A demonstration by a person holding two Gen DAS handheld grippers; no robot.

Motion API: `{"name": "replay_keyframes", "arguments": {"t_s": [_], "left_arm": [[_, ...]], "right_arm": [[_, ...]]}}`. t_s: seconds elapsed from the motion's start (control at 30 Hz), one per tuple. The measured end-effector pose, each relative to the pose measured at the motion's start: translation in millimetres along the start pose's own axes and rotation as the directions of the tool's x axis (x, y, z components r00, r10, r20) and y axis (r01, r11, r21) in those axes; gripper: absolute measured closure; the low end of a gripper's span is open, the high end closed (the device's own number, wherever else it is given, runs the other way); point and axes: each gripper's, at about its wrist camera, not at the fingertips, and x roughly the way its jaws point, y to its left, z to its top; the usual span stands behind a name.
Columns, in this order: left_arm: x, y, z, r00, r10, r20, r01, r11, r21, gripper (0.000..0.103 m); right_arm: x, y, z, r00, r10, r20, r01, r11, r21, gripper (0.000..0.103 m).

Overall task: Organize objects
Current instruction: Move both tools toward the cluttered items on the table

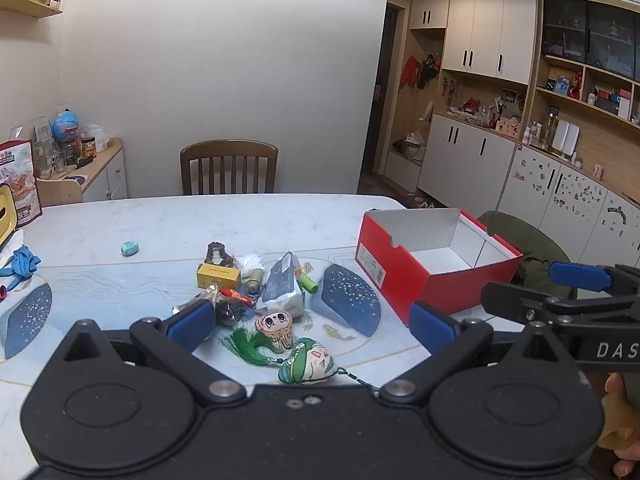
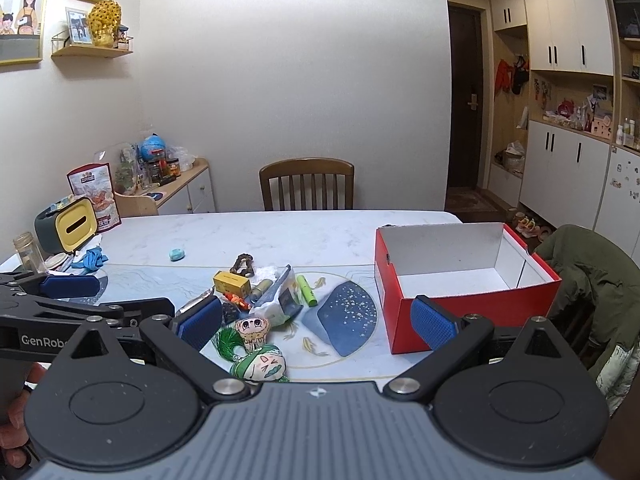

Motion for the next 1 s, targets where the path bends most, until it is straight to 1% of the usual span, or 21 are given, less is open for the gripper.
{"name": "replay_keyframes", "arguments": {"t_s": [0.17, 0.3, 0.43, 0.53, 0.67, 0.8, 0.9, 1.0], "left_arm": [[1.9, 3.2, 0.8, 1.0, -0.003, 0.001, 0.003, 1.0, -0.003, 0.0], [11.6, 16.2, 4.3, 1.0, 0.007, -0.018, -0.007, 1.0, -0.017, 0.0], [28.8, 39.1, 5.5, 0.998, 0.039, -0.052, -0.041, 0.999, -0.035, 0.0], [42.9, 51.5, 2.1, 0.995, 0.08, -0.067, -0.081, 0.997, -0.011, 0.0], [65.4, 70.2, 0.3, 0.991, 0.098, -0.091, -0.1, 0.995, -0.017, 0.0], [90.2, 84.2, 0.6, 0.987, 0.121, -0.109, -0.123, 0.992, -0.013, 0.0], [111.7, 95.1, 2.7, 0.983, 0.125, -0.134, -0.129, 0.991, -0.022, 0.0], [132.6, 104.5, 4.0, 0.981, 0.111, -0.16, -0.119, 0.992, -0.042, 0.0]], "right_arm": [[7.0, 3.7, 1.1, 1.0, 0.015, -0.01, -0.015, 1.0, -0.005, 0.002], [17.1, 4.9, 2.7, 0.999, 0.04, -0.028, -0.04, 0.999, -0.011, 0.002], [33.0, 10.2, 1.8, 0.997, 0.058, -0.043, -0.06, 0.997, -0.055, 0.002], [47.3, 13.7, -3.8, 0.996, 0.069, -0.06, -0.073, 0.994, -0.08, 0.002], [70.0, 17.4, -11.7, 0.988, 0.108, -0.109, -0.118, 0.989, -0.089, 0.002], [93.5, 21.9, -20.4, 0.981, 0.128, -0.144, -0.144, 0.984, -0.109, 0.002], [111.9, 26.7, -26.7, 0.972, 0.151, -0.181, -0.174, 0.977, -0.124, 0.002], [131.4, 33.0, -31.2, 0.96, 0.176, -0.219, -0.208, 0.97, -0.13, 0.002]]}}
